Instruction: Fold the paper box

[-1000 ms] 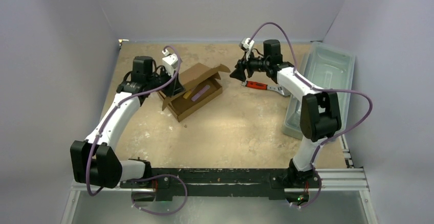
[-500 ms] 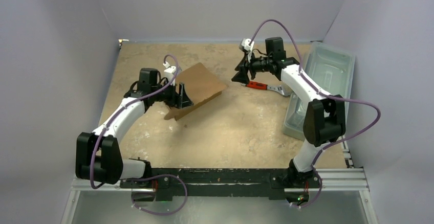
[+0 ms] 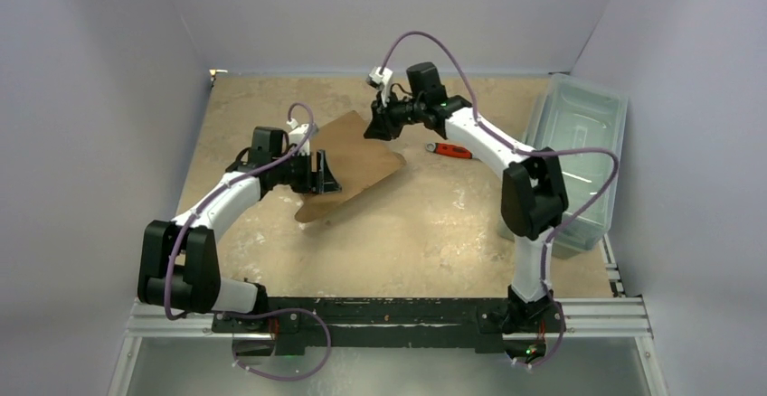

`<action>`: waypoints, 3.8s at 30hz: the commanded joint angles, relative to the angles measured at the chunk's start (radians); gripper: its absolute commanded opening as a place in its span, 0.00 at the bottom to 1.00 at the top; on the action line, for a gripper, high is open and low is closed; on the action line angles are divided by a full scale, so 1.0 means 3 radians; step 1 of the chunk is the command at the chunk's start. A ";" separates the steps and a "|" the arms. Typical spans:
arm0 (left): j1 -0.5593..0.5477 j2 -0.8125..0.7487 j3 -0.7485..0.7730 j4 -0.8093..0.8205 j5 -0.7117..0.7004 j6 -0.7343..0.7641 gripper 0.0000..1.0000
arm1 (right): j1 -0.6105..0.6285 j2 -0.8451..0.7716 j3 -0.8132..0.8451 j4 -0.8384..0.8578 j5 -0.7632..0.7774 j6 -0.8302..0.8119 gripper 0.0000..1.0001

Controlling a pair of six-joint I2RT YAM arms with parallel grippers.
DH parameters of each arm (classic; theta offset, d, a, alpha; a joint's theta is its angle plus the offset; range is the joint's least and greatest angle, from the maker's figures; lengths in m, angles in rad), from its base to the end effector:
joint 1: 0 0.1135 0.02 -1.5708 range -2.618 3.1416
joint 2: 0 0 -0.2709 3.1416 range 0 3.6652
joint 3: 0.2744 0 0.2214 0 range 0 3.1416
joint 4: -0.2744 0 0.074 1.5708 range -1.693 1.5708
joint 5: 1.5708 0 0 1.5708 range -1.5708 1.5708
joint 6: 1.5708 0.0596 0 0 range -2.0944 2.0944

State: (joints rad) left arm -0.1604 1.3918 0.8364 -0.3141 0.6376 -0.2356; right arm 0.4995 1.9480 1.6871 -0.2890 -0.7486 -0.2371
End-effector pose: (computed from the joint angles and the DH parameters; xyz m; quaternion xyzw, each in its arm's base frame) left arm 0.2541 -0.0770 0.2255 0.0741 0.8952 -0.3528 0.2619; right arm 0.3681 0.2471 0.3069 -0.4590 0.6933 0.3758 0.4091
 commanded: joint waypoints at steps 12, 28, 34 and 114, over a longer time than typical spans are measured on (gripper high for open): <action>0.0032 -0.0332 -0.0244 0.0450 -0.0345 -0.0540 0.63 | 0.0043 0.0593 -0.0169 0.0026 0.0672 0.0313 0.15; 0.0371 -0.1540 -0.0952 0.0668 -0.1128 -0.1489 0.87 | 0.0039 0.0284 -0.0060 -0.0186 -0.0215 0.0018 0.28; 0.0403 -0.1479 -0.1123 0.0934 -0.1012 -0.1825 0.88 | 0.0033 0.0196 -0.0037 -0.0092 -0.0101 0.0192 0.39; 0.0663 -0.0800 -0.1609 0.2022 -0.0784 -0.2294 0.92 | -0.0674 0.0441 -0.0933 0.0074 0.0154 0.0755 0.25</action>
State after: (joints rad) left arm 0.0273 1.1179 0.2909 0.2707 0.3962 -0.9844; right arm 0.3016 2.1162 1.4876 -0.1619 -0.7742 0.0826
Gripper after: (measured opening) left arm 0.934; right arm 0.254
